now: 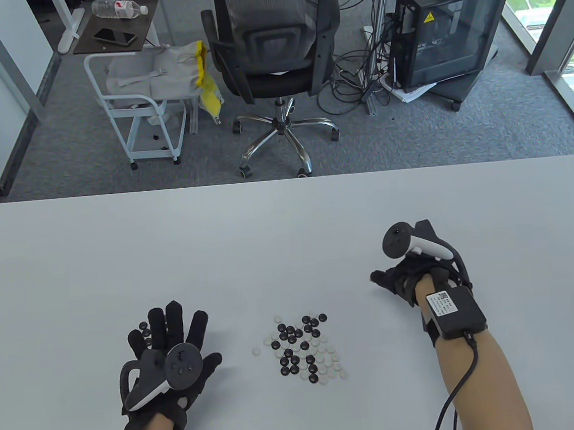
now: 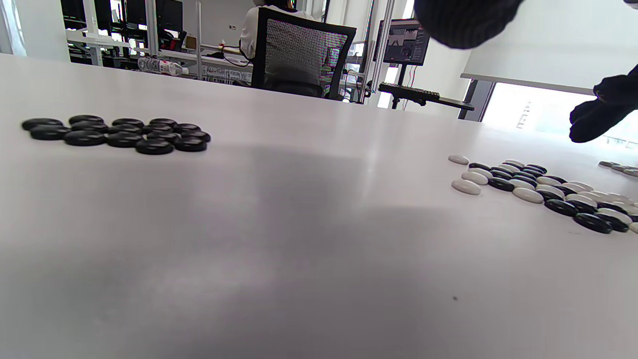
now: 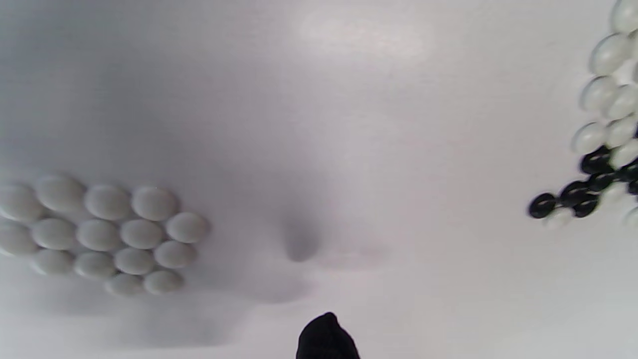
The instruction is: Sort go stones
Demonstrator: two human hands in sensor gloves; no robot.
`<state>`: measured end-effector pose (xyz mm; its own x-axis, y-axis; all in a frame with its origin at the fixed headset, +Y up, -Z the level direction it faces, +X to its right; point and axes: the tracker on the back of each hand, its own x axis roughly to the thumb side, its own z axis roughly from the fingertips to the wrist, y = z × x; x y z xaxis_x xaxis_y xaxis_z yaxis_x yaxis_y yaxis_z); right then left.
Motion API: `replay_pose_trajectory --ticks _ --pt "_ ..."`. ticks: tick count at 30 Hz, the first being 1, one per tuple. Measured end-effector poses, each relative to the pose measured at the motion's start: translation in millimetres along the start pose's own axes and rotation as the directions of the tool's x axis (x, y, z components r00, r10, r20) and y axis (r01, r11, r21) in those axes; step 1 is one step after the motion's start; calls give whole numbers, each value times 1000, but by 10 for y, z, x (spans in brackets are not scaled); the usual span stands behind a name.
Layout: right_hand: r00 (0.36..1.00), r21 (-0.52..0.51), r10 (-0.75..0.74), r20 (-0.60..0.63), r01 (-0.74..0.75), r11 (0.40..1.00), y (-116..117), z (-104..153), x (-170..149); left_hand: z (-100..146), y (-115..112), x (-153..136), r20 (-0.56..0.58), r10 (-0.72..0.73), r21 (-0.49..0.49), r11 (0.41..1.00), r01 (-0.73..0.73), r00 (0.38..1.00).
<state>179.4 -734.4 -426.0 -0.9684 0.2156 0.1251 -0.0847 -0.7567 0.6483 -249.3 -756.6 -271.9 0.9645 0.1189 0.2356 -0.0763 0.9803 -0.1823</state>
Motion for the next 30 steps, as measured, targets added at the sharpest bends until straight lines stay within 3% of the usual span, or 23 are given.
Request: replay_pose_trajectory --ticks 6,13,23,28,30 --pt "956 41 88 281 -103 994 149 -45 928 1 -11 5 -4 -6 -5 1000 6 1000" --pt "910 83 118 397 -164 983 397 -209 1487 1 -6 -1 -2 2 0 1000 -2 1000" --pt "911 142 54 409 -122 982 614 -486 1638 7 1 -13 3 12 10 1000 -12 1000" --pt "946 96 55 321 -90 991 463 -539 1458 14 2 -16 3 12 10 1000 -12 1000" --pt "970 87 46 238 -69 994 344 -533 1237 17 6 -21 2 16 12 1000 -16 1000"
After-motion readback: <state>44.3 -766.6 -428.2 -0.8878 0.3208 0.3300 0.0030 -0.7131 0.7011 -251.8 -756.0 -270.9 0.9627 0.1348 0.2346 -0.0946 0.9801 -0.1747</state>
